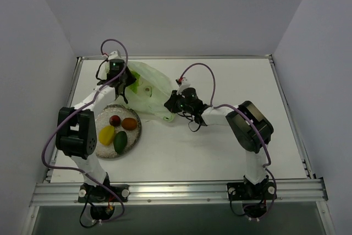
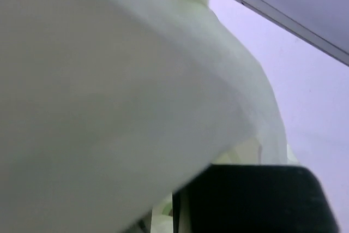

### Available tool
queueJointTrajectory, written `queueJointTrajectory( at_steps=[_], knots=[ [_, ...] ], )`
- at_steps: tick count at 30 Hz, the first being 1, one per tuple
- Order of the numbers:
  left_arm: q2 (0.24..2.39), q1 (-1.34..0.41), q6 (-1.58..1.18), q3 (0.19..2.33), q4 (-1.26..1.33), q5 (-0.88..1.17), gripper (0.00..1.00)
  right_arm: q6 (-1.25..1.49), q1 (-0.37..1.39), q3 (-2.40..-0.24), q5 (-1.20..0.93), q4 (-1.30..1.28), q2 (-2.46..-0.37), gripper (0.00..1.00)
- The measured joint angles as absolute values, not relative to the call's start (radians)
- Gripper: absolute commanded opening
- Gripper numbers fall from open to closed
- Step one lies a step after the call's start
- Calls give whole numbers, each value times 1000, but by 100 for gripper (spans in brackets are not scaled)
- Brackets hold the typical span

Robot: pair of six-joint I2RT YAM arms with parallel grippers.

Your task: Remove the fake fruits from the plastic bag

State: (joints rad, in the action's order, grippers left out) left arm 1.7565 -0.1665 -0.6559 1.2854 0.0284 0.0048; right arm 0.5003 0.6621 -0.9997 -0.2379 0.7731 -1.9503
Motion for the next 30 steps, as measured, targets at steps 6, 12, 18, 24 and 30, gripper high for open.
queueJointTrajectory(
  at_steps=[6,12,18,24,30],
  knots=[
    [1712,-209,-685,1211,4,82,2,509,662,-1068,-212,729,-1950,0],
    [1596,-206,-694,1139,-85,163,2,548,662,-1181,-163,719,-1951,0],
    [1414,-166,-714,1103,-96,249,2,573,662,-1202,-127,710,-1958,0],
    [1212,-96,-758,1009,-25,303,2,577,662,-1201,-119,693,-1983,0],
    [1111,-9,-789,919,-2,325,2,577,662,-1182,-119,694,-1987,0]
  ],
)
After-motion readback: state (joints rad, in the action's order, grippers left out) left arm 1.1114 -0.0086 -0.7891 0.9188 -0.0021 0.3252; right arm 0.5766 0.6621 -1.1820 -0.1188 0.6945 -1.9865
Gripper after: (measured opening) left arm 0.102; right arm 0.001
